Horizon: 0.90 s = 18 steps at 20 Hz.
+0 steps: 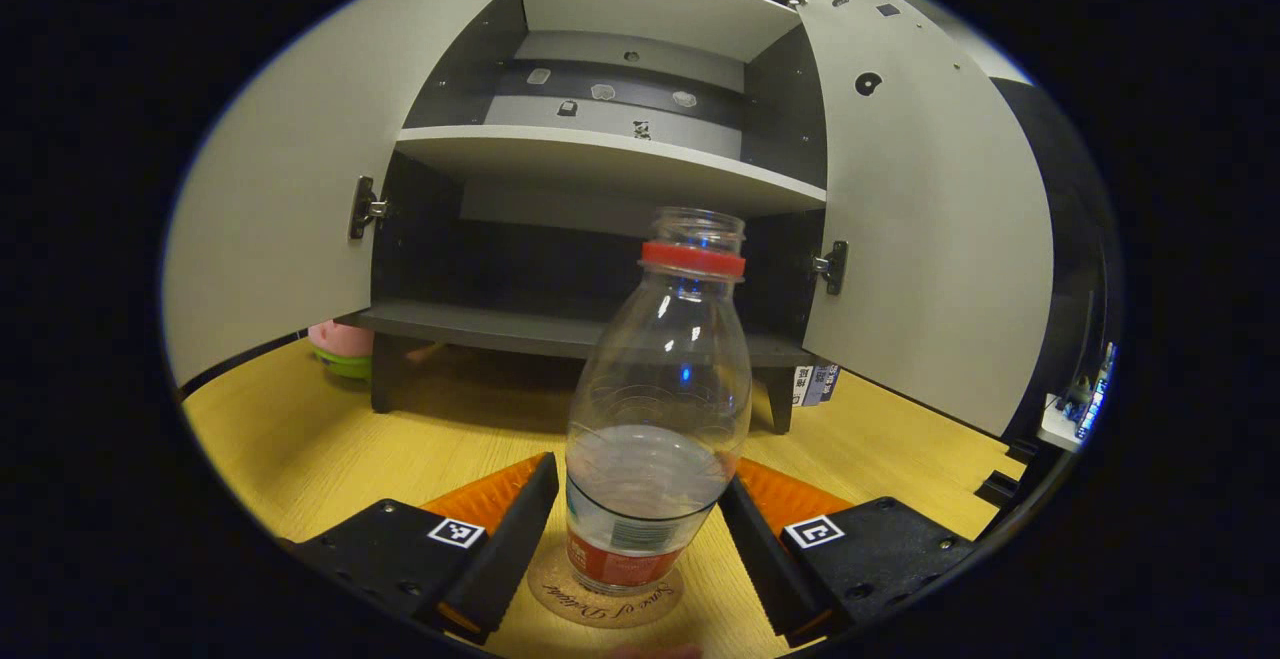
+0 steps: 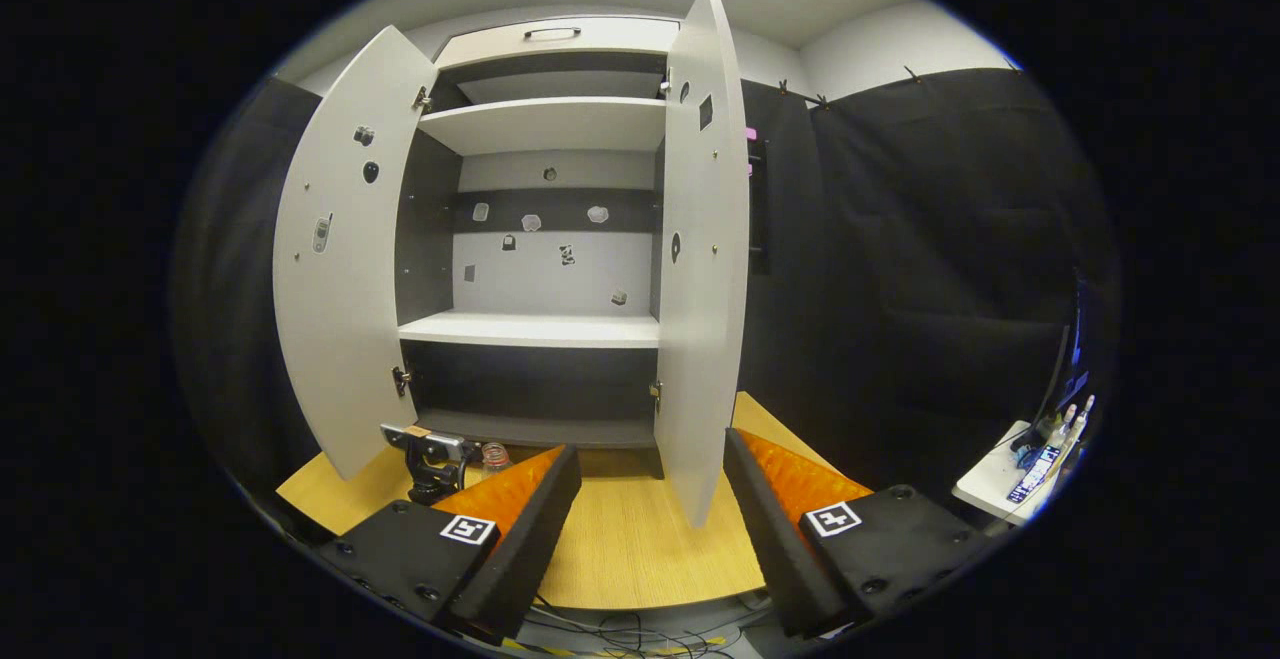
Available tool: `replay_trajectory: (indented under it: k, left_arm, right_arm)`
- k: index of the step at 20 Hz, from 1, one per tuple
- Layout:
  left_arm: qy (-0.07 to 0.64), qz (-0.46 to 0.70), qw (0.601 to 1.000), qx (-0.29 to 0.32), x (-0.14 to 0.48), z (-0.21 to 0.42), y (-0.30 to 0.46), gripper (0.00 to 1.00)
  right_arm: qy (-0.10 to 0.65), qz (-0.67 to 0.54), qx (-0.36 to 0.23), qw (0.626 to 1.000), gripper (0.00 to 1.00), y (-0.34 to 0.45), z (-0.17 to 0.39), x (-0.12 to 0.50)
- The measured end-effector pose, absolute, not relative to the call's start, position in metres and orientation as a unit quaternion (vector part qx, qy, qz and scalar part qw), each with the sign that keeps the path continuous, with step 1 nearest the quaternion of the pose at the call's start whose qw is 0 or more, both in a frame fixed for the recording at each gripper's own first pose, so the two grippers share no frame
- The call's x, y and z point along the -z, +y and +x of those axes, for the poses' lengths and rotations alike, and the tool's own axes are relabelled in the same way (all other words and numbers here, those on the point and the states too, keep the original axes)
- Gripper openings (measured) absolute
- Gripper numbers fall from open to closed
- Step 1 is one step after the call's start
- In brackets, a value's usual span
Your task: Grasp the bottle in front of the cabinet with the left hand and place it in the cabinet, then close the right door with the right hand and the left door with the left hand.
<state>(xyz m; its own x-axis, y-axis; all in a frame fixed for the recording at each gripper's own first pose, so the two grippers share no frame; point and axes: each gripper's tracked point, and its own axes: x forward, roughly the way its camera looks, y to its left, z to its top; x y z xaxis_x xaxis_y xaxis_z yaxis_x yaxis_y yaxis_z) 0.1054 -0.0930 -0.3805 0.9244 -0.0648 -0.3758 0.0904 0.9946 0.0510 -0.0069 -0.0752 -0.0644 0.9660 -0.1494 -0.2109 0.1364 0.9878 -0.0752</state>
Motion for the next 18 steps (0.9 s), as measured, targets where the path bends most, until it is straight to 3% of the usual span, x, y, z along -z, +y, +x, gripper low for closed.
replay_trajectory:
  k: [1,4,10,18]
  left_arm:
    - [0.196,0.038,0.979,0.045,0.384,0.104,-0.093,0.93]
    - [0.201,0.051,0.977,0.053,0.377,0.101,-0.091,0.74]
    - [0.213,0.007,0.972,0.096,0.303,0.079,-0.099,0.71]
    - [0.139,-0.029,0.976,0.168,0.101,0.097,-0.100,0.71]
  right_arm:
    - [0.110,-0.030,0.070,0.991,0.96,-0.074,-0.006,0.066]
    - [0.111,-0.032,0.060,0.991,0.97,-0.068,-0.002,0.070]
    - [0.113,-0.024,0.046,0.992,0.97,-0.053,0.006,0.081]
    - [0.106,-0.009,0.031,0.994,0.96,-0.043,0.010,0.086]
